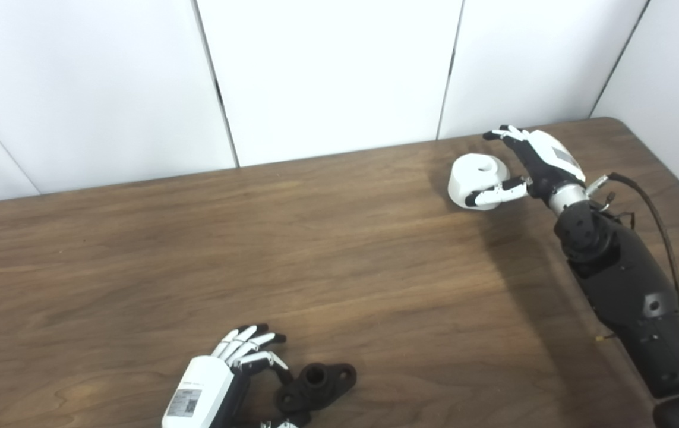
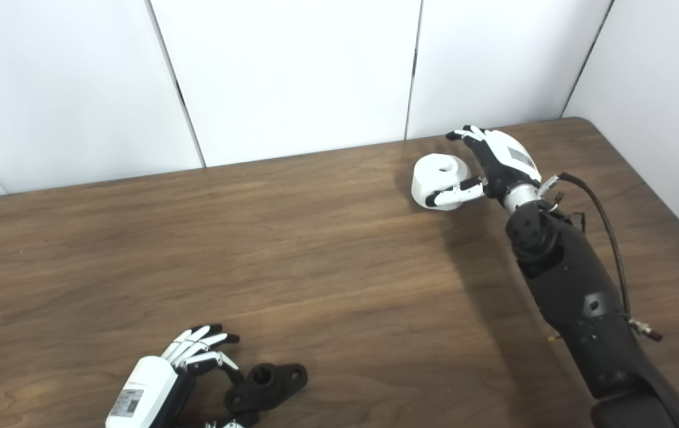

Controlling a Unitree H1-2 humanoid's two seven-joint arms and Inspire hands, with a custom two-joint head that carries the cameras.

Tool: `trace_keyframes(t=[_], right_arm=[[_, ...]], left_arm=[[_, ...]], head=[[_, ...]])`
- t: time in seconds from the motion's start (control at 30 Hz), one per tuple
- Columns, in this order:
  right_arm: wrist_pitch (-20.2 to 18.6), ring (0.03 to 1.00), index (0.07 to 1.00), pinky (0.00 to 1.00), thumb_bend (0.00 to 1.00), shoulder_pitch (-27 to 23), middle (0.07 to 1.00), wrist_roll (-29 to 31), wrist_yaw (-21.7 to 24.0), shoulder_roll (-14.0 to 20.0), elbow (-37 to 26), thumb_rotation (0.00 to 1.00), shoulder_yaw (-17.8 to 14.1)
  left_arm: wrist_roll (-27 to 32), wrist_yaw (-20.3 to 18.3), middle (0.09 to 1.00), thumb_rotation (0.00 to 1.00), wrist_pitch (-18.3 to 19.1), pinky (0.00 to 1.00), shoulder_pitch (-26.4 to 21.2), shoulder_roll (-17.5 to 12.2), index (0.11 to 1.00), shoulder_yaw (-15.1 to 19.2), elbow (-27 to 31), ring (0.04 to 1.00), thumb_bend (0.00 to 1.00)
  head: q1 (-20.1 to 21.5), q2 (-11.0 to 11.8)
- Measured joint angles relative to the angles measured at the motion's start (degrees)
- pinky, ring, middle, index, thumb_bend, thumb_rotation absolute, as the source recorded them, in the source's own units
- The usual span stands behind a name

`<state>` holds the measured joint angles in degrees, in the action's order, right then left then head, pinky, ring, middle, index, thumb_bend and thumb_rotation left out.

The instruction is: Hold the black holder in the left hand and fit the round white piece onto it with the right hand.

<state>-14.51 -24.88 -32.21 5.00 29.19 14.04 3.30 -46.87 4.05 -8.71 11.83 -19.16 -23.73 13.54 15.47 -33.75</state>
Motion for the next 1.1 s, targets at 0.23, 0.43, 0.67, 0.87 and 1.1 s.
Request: trace_keyframes(t=[0.23, 0.43, 0.67, 0.87, 1.1], right_arm=[[-1.5, 1.0, 0.774, 0.97, 0.86, 0.0, 0.982, -0.1, 0.6, 0.3, 0.2, 0.31, 0.6], [-1.7, 1.0, 0.728, 0.97, 0.84, 0.0, 0.981, 0.2, 0.8, 1.6, 0.2, 0.31, 0.5], [-1.6, 1.0, 0.679, 0.95, 0.83, 0.0, 0.969, 1.2, 0.8, 1.6, 0.0, 0.31, 0.5], [-1.6, 1.0, 0.678, 0.94, 0.82, 0.0, 0.964, 1.4, 0.8, 1.6, -0.1, 0.31, 0.5], [-1.5, 0.987, 0.67, 0.93, 0.81, 0.0, 0.946, 1.6, 0.7, 1.6, -0.1, 0.28, 0.5]], left_arm=[[0.3, 0.0, 0.807, 0.04, -0.7, 0.91, 0.0, -0.1, 0.488, 0.3, -0.3, 0.891, 0.52], [0.4, 0.0, 0.81, 0.04, -0.8, 0.91, 0.0, -0.1, 0.488, 0.4, -0.3, 0.893, 0.52], [0.4, 0.0, 0.808, 0.04, -0.8, 0.9, 0.0, -0.1, 0.488, 0.4, -0.3, 0.888, 0.52], [0.4, 0.0, 0.806, 0.04, -0.8, 0.91, 0.0, -0.1, 0.488, 0.4, -0.3, 0.887, 0.52], [0.4, 0.0, 0.812, 0.04, -0.8, 0.91, 0.0, -0.1, 0.488, 0.5, -0.3, 0.893, 0.52]], head=[[0.2, 0.1], [0.4, 0.3], [0.4, 0.2], [0.3, 0.2], [0.4, 0.2]])
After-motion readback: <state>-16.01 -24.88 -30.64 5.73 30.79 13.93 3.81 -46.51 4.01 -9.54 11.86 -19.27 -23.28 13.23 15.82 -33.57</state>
